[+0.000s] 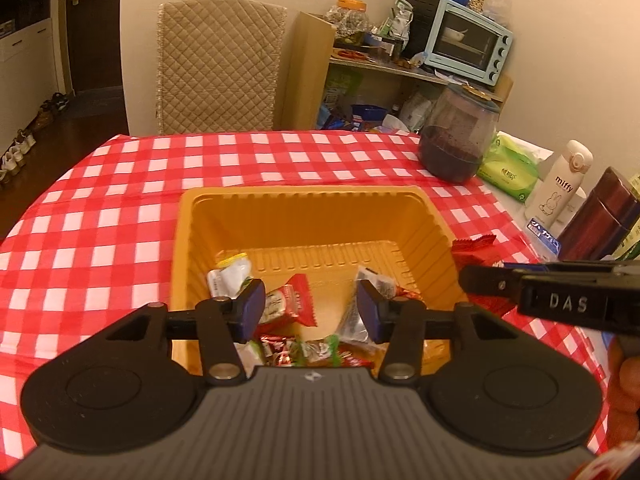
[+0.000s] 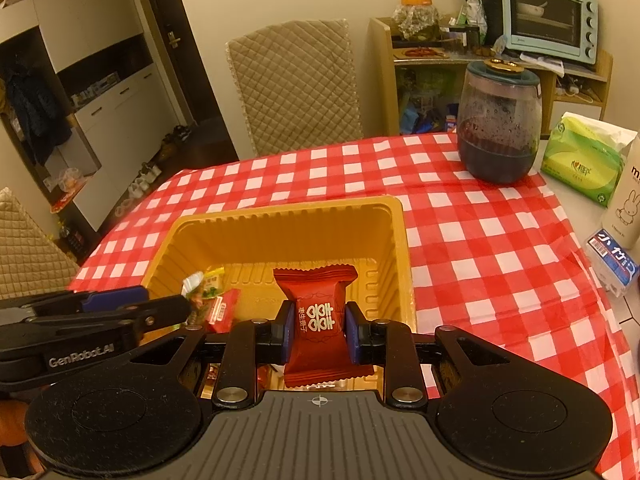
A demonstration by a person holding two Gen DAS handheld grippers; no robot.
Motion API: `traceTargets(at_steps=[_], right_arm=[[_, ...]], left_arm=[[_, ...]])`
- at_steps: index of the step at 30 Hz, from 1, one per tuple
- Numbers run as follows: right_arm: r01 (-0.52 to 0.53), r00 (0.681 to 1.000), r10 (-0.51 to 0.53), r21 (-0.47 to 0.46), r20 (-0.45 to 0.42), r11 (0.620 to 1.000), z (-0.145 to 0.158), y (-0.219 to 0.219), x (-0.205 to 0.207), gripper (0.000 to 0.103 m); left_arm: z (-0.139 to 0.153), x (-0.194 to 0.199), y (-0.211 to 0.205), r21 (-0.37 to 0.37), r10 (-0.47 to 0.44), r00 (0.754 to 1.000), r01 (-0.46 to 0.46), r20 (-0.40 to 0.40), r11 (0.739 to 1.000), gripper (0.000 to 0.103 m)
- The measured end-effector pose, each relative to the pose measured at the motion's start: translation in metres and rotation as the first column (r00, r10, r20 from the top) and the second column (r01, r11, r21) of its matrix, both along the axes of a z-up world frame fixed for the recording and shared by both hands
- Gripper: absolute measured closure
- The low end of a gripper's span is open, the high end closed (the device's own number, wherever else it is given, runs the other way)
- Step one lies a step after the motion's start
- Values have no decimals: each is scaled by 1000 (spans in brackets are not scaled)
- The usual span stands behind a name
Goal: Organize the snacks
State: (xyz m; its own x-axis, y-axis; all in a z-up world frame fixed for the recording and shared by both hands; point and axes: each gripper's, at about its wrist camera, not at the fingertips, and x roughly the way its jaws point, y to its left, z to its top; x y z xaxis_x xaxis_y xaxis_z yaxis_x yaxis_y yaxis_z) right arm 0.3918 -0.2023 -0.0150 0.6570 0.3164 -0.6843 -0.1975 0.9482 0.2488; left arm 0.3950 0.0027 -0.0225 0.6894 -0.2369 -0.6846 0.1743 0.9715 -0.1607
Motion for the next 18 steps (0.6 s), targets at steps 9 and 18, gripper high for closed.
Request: traceTargets(at_steps=[9, 18], right_arm=[[-21, 999, 20, 23, 28, 1000, 6, 10, 3, 76], [28, 999, -32, 94, 35, 995, 10, -6, -4, 33]], left_arm=[[4, -14, 7, 6, 12, 1000, -12, 20, 1000, 41], [6, -44, 15, 20, 52, 998, -53, 41, 998, 15]])
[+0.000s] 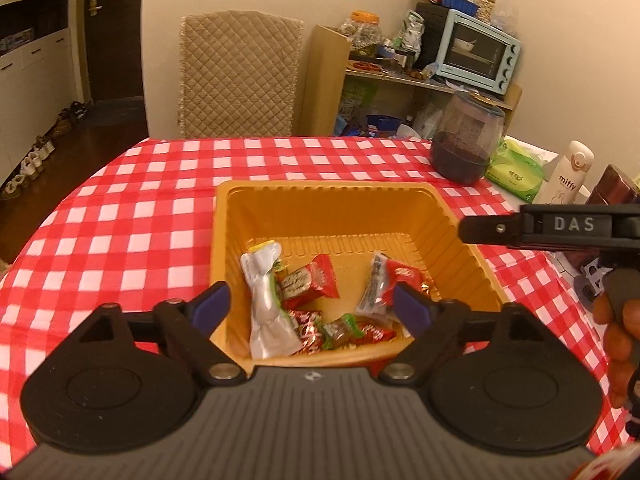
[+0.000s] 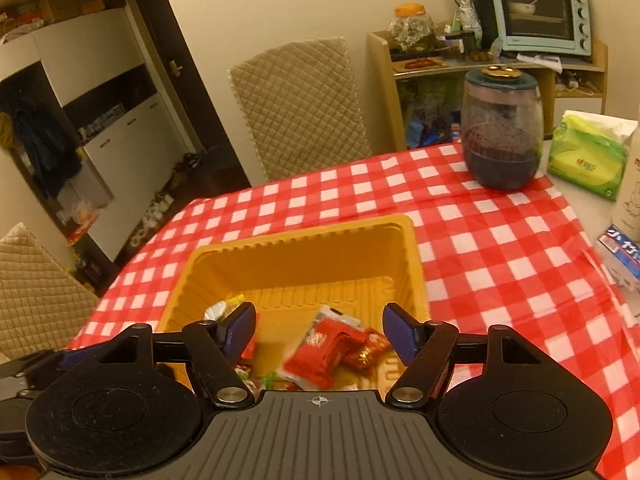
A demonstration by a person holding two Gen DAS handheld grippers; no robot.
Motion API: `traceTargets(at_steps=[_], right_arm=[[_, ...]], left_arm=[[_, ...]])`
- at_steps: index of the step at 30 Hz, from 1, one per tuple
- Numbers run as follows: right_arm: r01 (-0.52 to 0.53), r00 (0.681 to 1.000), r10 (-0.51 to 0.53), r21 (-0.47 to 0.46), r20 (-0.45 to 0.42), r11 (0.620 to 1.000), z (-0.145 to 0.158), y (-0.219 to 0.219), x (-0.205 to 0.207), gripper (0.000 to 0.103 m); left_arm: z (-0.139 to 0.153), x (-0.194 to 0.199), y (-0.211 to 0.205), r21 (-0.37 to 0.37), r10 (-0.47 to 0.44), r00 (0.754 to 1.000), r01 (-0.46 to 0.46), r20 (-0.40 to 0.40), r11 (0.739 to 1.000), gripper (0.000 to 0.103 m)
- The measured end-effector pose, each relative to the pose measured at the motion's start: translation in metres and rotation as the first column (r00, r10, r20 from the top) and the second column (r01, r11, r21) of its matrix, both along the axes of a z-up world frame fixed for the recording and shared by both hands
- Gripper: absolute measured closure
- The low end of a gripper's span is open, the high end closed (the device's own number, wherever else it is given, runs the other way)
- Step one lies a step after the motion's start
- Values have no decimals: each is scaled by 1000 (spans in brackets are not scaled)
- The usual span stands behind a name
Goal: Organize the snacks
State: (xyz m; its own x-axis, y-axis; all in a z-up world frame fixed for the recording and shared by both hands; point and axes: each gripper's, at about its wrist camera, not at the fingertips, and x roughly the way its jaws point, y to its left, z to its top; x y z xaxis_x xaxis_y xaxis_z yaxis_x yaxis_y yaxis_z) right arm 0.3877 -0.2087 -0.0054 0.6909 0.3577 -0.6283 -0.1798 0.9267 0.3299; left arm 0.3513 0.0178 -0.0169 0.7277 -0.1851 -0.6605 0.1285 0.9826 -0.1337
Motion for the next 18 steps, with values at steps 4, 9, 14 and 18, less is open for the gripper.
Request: traceTargets(at_steps=[4, 9, 14, 18], right_arm=[[26, 999, -26, 10, -20, 1000, -1, -9, -14, 33], [33, 999, -32, 8, -26, 999, 3, -14, -39, 33], [43, 999, -43, -3, -25, 999, 12, -17, -70, 33], [40, 999, -40, -23, -26, 999, 19, -16, -96, 33]], left_arm=[[1, -12, 3, -10, 27, 1000, -27, -7, 1000, 9], [8, -32, 3, 8, 51, 999, -51, -6, 999, 1], [20, -55, 3, 14, 68, 998, -68, -7, 998, 0], [30, -79, 1, 15, 83, 997, -83, 7, 996, 0]])
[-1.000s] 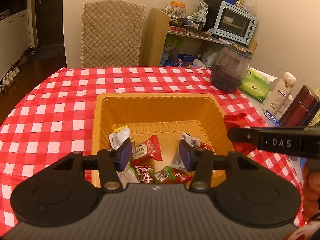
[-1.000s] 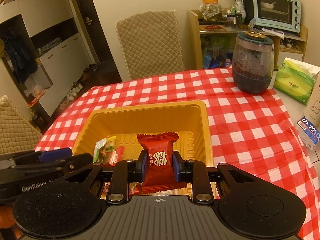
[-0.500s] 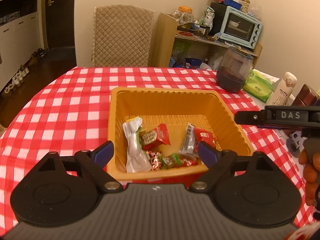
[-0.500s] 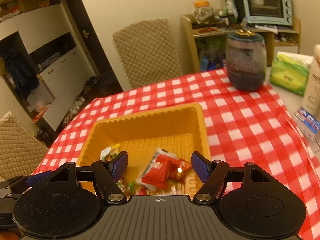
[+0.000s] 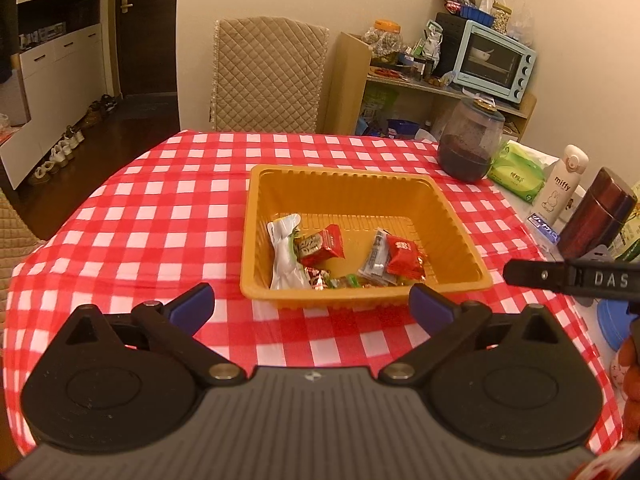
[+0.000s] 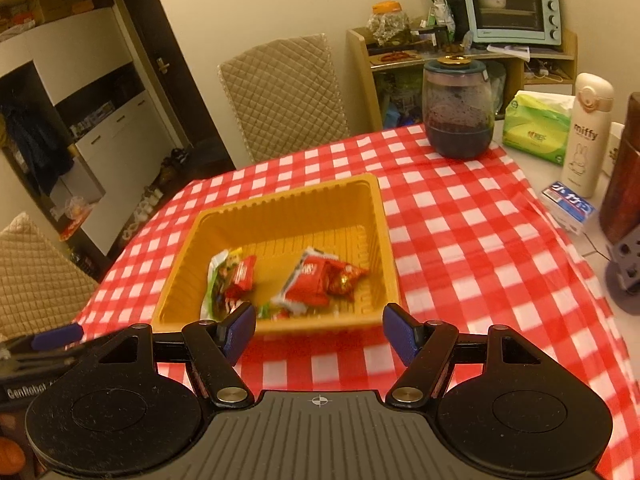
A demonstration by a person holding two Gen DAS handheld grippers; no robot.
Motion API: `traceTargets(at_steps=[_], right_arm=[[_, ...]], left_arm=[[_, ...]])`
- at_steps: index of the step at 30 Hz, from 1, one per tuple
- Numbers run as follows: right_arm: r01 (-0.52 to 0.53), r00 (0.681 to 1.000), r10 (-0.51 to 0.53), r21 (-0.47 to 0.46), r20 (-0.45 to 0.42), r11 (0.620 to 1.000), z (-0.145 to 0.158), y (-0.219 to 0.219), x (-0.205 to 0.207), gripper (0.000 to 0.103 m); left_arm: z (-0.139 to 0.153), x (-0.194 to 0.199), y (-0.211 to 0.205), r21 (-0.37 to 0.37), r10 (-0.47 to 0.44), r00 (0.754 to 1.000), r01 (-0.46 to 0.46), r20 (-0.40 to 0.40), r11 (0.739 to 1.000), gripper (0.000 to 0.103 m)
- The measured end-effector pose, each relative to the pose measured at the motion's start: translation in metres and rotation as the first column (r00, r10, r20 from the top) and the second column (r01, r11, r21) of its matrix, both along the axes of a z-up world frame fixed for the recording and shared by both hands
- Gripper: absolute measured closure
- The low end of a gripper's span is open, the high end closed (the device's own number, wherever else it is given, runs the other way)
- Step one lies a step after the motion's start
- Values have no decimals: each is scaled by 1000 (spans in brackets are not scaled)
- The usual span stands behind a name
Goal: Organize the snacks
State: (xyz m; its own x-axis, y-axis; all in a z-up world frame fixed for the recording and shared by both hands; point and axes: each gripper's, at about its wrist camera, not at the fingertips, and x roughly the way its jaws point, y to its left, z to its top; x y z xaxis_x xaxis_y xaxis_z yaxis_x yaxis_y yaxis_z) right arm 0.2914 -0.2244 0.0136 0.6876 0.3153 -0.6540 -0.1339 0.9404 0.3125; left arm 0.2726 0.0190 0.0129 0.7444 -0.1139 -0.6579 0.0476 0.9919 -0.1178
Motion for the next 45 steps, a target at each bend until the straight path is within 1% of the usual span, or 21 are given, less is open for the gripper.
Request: traceTargets(at_steps=[2, 7, 11, 16, 22, 26, 35, 45], right_arm=[[-1, 1000, 1, -6, 5, 1000, 4, 0, -15, 33], [-5, 1000, 5, -22, -4, 1000, 8, -1, -50, 33], [-2, 1000, 2, 9, -26, 1000, 10, -5, -78, 33], [10, 999, -9, 26, -45, 1000, 11, -8, -116, 33], [-8, 999, 8, -3, -43, 1000, 11, -5, -161, 33], [-20, 999, 19, -28, -27, 999, 15, -2, -188, 33], [-7, 1000, 7, -50, -5, 999, 28, -2, -236, 33], [-4, 1000, 7, -83, 31, 997, 44, -1, -273, 33]], left_arm=[[4, -14, -1, 1, 2, 1000, -2, 16, 1000, 0], [14, -48, -3, -2, 7, 1000, -7, 11, 1000, 0], [19, -75, -6, -20, 12, 1000, -13, -9, 1000, 0], [22, -115, -8, -4, 36, 999, -36, -18, 999, 1], [23, -157, -8, 18, 56, 998, -56, -37, 998, 1], [26, -184, -6, 37, 85, 996, -84, -20, 996, 0], [38, -231, -7, 52, 104, 994, -104, -13, 993, 0], [52, -262, -12, 38, 99, 995, -100, 13, 994, 0]])
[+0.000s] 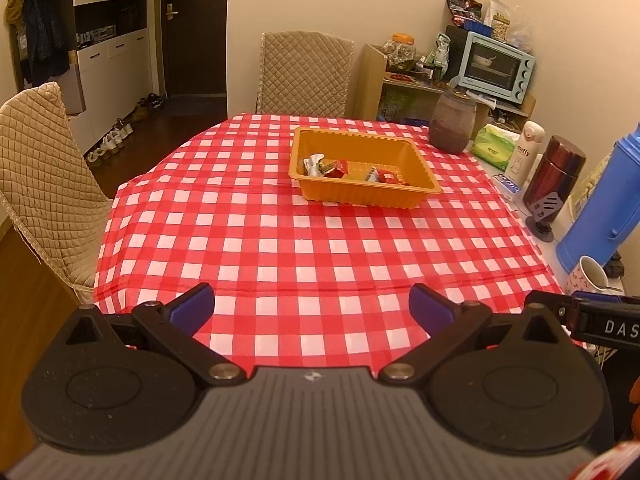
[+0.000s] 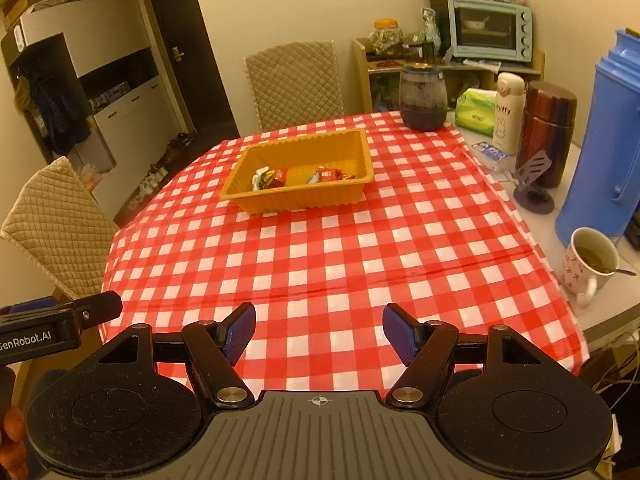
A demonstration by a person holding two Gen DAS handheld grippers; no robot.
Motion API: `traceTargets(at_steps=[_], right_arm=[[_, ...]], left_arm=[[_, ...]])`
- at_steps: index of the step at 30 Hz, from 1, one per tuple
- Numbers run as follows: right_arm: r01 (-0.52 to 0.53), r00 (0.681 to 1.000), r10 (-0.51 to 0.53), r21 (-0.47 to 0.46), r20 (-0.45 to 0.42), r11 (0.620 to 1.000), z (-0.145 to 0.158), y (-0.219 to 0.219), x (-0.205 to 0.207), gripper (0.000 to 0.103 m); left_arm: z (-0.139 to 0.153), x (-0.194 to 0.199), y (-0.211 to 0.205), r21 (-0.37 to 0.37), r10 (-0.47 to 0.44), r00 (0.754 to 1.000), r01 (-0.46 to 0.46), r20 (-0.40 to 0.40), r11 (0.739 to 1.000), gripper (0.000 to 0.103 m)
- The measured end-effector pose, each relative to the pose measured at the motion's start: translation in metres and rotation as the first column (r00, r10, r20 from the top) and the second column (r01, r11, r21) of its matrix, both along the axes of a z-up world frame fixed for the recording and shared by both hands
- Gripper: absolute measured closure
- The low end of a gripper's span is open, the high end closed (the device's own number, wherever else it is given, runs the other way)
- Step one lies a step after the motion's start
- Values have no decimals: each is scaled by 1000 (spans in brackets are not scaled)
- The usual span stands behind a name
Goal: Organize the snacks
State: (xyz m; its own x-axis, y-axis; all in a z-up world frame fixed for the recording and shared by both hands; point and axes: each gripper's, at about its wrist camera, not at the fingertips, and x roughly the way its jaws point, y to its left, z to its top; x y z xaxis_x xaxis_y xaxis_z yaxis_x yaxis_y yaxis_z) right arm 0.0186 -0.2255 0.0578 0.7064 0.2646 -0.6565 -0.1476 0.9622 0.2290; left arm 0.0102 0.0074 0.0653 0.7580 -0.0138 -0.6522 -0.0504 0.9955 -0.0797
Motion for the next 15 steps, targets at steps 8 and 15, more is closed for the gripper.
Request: traceTargets(at_steps=[8, 15], right_arm=[[-7, 1000, 7, -18, 12, 1000, 2, 4, -20, 33], [-16, 999, 17, -28, 29, 999, 5, 8, -30, 33]], left_arm=[[2, -18, -1, 3, -9, 1000, 9, 10, 1000, 0], [2, -27, -6, 18, -25, 1000, 24, 15, 1000, 0]])
